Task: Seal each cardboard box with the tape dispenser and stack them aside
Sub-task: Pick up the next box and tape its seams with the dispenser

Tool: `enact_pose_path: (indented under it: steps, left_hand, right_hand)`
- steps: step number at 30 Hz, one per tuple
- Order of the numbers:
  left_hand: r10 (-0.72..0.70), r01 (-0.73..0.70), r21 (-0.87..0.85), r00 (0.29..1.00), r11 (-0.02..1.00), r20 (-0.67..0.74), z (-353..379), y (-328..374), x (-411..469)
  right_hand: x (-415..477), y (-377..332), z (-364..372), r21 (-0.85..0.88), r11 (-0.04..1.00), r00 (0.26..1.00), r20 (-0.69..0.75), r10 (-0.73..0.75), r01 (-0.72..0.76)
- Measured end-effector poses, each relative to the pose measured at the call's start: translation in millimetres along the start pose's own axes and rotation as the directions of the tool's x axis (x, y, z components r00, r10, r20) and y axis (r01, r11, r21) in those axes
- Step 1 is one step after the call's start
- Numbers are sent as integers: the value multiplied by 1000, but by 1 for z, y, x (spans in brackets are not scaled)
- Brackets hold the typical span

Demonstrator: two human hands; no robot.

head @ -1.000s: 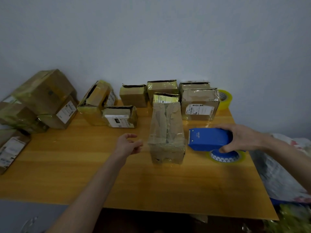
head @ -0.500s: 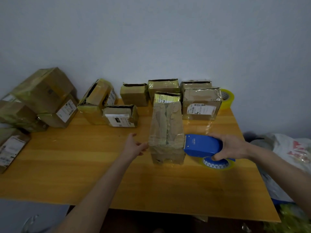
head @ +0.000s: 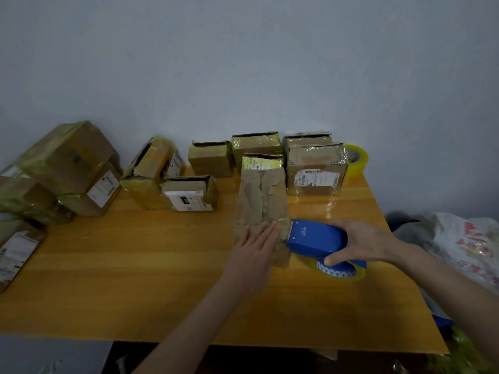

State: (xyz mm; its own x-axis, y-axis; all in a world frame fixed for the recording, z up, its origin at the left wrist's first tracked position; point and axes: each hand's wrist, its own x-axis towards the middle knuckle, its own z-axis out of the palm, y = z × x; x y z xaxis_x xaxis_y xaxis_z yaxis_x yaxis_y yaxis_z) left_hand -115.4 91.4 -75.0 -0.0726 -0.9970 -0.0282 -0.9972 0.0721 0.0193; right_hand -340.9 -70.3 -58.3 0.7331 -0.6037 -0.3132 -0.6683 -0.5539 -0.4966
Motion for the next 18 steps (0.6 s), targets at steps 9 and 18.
enact_pose_path:
  steps: [9,18]
  left_hand:
    - [-51,48,71,998,996,44,15,-10,-2]
    - [-55,52,86,998,995,40,10,-13,-3]
  right_hand:
    - [-12,15,-2,172,983,998,-18,-64,66]
    - [-16,35,-16,230,969,991,71,-113,94]
